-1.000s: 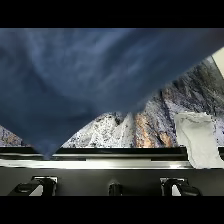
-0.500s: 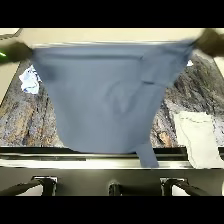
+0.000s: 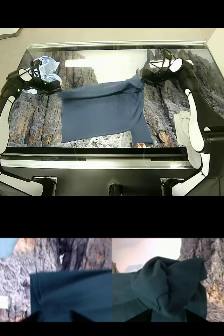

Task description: Fold the shirts.

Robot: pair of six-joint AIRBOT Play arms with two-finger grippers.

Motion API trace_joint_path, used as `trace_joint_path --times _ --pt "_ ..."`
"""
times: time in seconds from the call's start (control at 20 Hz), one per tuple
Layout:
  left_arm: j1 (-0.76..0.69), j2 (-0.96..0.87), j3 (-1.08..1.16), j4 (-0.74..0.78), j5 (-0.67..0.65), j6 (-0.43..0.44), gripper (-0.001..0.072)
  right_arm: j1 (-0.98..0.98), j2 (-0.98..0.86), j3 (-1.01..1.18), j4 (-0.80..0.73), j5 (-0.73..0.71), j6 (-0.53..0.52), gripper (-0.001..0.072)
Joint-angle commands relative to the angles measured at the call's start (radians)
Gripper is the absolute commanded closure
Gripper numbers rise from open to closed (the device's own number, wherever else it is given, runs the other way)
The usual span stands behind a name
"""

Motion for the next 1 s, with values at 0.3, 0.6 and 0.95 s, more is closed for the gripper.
trace_joint_path --times 0.3,0.6,0.95 --pt "0.179 0.129 -0.43 -0.138 -0.45 0.178 0.0125 -0.282 0.055 -0.163 -0.006 0.653 -0.137 0.0226" --pt "0.191 0.233 -0.843 -0.318 -0.248 0.268 0.0194 -0.204 0.091 -0.39 0.008 0.494 -0.18 0.0201" --pt "0.191 0.238 -0.861 -0.387 -0.131 0.293 0.0681 -0.056 0.047 -0.459 0.045 0.266 -0.248 0.0108"
